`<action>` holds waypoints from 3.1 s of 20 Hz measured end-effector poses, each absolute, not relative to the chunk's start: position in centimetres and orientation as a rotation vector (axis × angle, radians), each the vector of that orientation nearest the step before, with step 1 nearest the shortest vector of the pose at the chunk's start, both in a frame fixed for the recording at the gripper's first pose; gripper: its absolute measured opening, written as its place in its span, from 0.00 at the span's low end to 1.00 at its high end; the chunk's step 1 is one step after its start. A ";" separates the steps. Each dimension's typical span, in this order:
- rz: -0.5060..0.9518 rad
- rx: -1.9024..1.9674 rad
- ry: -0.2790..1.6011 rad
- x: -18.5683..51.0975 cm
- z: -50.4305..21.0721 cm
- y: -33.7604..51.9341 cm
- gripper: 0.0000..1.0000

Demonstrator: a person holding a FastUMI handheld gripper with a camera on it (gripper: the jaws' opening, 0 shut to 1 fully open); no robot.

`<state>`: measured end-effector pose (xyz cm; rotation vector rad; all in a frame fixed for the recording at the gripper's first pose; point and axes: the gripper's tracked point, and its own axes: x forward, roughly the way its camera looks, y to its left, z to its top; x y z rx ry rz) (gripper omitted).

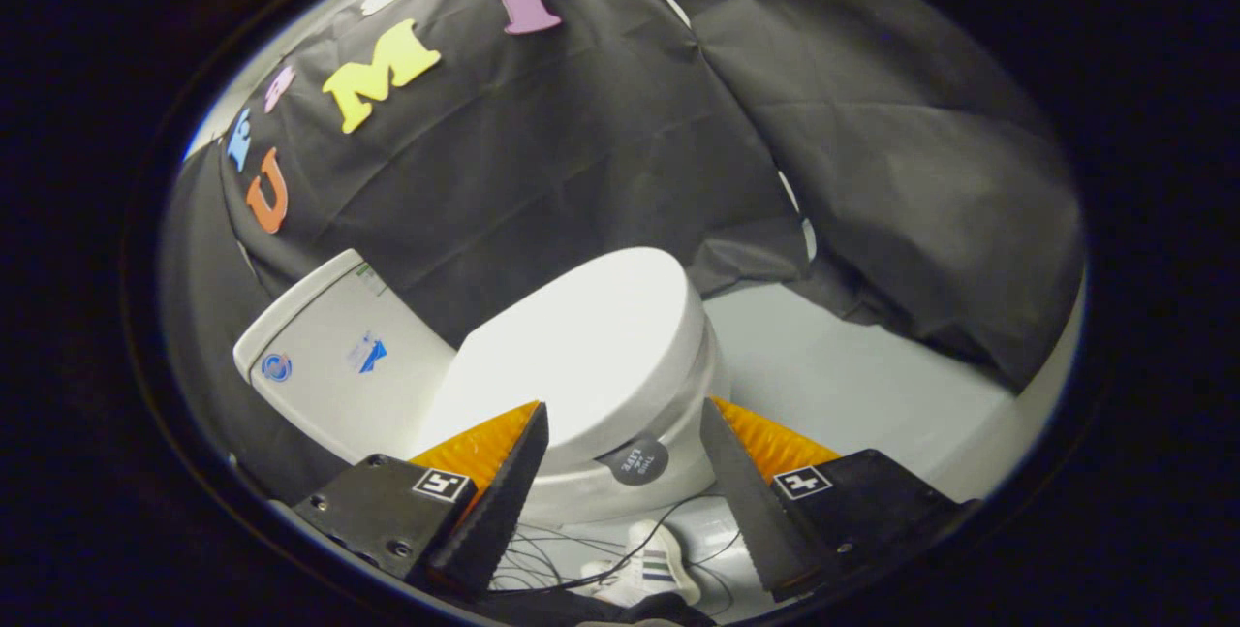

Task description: Open the toilet lid.

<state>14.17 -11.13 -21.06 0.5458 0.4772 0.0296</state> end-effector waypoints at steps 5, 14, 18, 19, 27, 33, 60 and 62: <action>0.051 0.713 0.559 14.1 -24.0 -10.6 0.96; 0.090 0.872 0.674 15.3 -27.6 -8.9 0.84; 0.119 0.946 0.685 16.2 -27.5 -8.2 0.72; 0.126 0.968 0.693 16.2 -27.6 -8.0 0.67; 0.136 1.063 0.707 17.0 -28.3 -8.0 0.30; 0.153 1.300 0.656 17.5 -27.9 -7.8 0.09; 0.119 1.139 0.604 17.3 -22.1 -6.4 0.04; 0.120 1.103 0.598 17.1 -21.4 -6.3 0.04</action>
